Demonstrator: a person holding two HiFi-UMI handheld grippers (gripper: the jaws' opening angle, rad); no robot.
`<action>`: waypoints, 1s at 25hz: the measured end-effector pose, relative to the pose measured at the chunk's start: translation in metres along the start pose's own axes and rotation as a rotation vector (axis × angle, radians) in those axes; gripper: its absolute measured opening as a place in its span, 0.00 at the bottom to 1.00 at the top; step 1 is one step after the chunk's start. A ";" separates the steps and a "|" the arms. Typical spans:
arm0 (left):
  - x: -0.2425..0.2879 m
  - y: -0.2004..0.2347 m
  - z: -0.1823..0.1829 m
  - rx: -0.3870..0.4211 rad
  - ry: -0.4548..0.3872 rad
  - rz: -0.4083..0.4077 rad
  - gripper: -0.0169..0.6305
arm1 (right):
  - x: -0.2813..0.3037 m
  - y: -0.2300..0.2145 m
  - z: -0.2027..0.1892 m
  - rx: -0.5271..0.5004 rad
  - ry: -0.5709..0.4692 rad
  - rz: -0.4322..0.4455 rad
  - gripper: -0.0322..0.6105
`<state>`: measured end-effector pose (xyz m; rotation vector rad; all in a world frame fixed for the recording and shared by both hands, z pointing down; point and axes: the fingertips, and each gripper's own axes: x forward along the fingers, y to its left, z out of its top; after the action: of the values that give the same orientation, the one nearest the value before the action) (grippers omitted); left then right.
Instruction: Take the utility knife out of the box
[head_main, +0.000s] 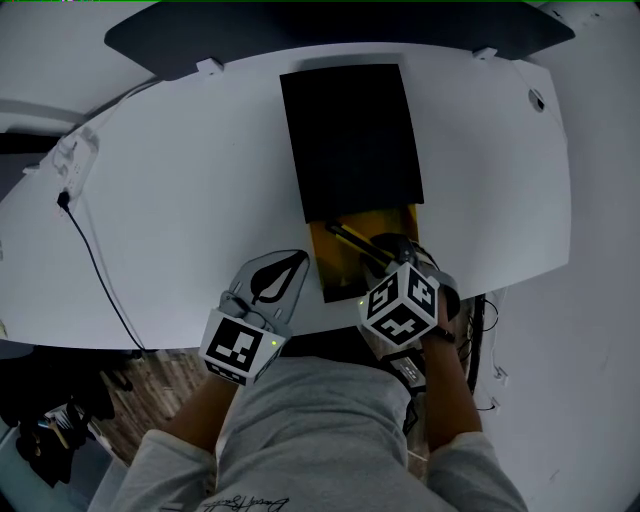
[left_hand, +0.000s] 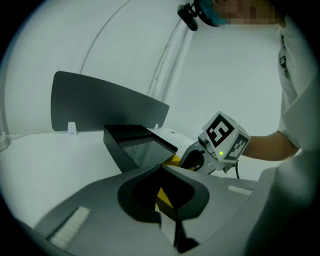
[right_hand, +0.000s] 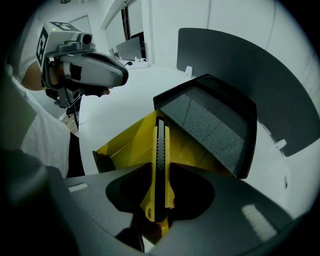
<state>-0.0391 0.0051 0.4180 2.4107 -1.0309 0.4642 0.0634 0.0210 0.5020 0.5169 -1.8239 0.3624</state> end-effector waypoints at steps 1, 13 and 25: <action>-0.001 -0.001 0.002 0.002 -0.002 0.002 0.03 | -0.002 -0.001 0.000 0.004 -0.007 -0.003 0.26; -0.015 -0.011 0.023 0.051 -0.031 0.009 0.03 | -0.036 -0.004 0.009 0.072 -0.106 -0.038 0.25; -0.023 -0.030 0.065 0.120 -0.096 -0.008 0.03 | -0.090 -0.014 0.023 0.179 -0.295 -0.094 0.26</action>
<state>-0.0248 0.0012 0.3442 2.5648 -1.0607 0.4222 0.0750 0.0123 0.4088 0.8129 -2.0523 0.4039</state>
